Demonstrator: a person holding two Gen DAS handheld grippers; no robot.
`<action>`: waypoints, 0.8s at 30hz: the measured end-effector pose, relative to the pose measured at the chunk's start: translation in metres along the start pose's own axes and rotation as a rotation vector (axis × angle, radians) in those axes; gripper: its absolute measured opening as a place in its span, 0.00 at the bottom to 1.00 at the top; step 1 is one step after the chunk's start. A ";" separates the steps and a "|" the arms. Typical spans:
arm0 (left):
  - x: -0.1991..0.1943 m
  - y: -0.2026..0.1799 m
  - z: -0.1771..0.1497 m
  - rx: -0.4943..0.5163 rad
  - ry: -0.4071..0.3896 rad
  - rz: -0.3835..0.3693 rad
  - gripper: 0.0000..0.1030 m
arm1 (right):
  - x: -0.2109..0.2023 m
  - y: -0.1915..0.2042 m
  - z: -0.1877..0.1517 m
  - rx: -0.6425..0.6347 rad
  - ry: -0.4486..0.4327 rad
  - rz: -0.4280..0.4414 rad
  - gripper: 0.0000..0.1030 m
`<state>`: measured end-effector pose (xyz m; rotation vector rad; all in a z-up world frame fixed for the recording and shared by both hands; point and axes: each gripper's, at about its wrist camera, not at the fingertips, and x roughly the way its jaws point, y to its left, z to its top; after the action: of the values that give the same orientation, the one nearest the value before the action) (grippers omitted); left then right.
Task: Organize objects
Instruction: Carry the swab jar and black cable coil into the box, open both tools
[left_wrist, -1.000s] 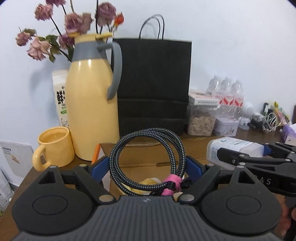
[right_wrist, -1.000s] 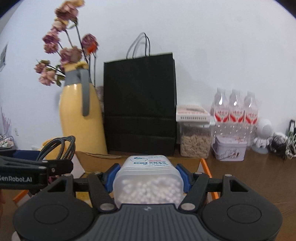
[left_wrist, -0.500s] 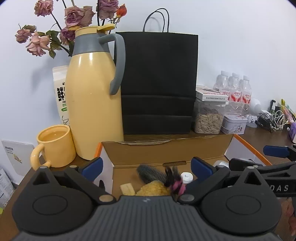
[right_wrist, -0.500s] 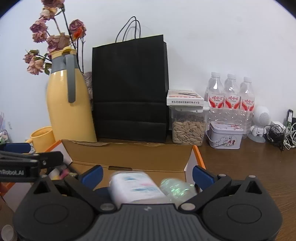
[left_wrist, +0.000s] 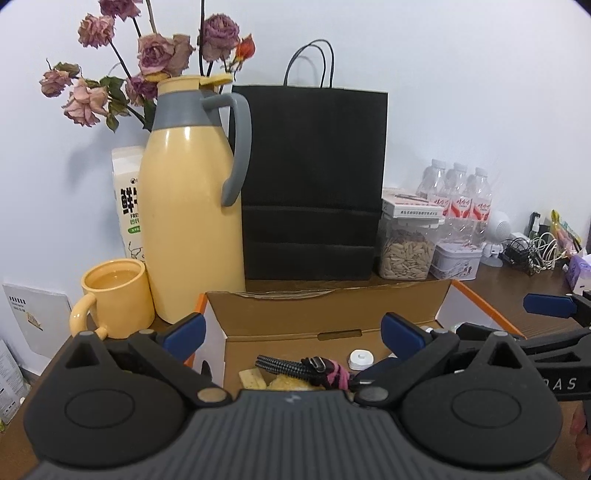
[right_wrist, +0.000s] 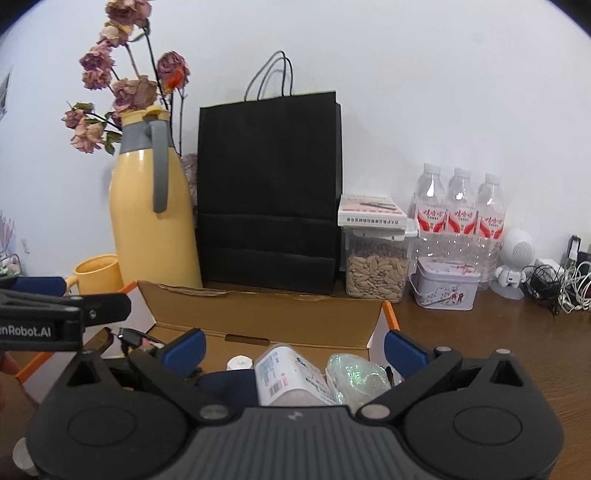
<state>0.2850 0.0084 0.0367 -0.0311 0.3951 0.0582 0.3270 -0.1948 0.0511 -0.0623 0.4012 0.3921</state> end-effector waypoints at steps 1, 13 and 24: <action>-0.004 0.000 0.000 -0.001 -0.005 -0.001 1.00 | -0.004 0.001 0.000 -0.003 -0.004 0.001 1.00; -0.070 0.006 -0.015 -0.030 -0.056 -0.006 1.00 | -0.071 0.011 -0.012 -0.026 -0.068 0.015 1.00; -0.114 0.017 -0.048 -0.016 -0.020 0.001 1.00 | -0.129 0.004 -0.053 -0.009 -0.045 0.017 1.00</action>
<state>0.1607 0.0174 0.0359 -0.0463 0.3749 0.0630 0.1967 -0.2445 0.0527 -0.0585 0.3554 0.4111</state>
